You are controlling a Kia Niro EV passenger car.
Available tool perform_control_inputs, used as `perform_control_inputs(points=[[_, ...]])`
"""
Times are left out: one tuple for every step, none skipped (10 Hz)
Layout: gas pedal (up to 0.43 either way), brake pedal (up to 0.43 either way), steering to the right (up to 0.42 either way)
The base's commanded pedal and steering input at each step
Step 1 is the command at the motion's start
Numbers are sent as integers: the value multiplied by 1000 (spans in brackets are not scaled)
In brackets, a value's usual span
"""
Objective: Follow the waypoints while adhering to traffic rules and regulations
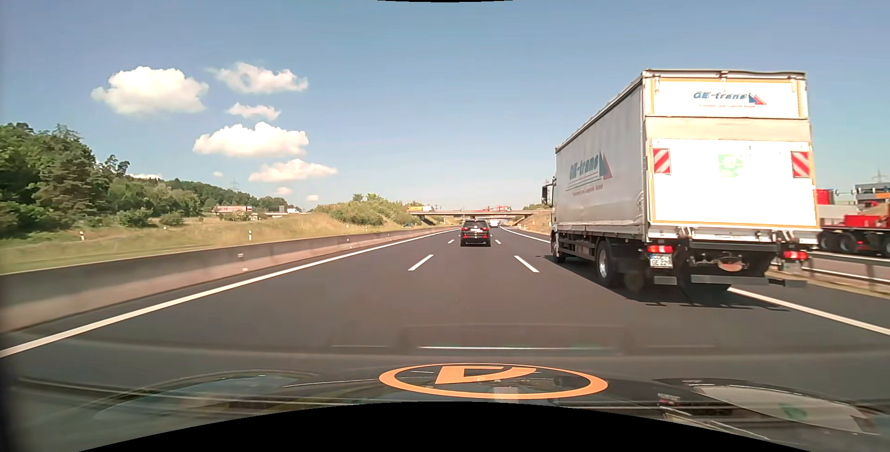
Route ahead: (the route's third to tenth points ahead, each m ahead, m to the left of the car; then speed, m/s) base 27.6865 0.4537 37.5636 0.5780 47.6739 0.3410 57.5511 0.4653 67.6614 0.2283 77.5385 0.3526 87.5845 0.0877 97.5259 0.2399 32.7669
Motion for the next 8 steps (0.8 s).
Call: perform_control_inputs(points=[[311,0,2],[339,0,2],[339,0,1],[339,0,1],[339,0,1],[339,0,1],[339,0,2],[339,0,1]])
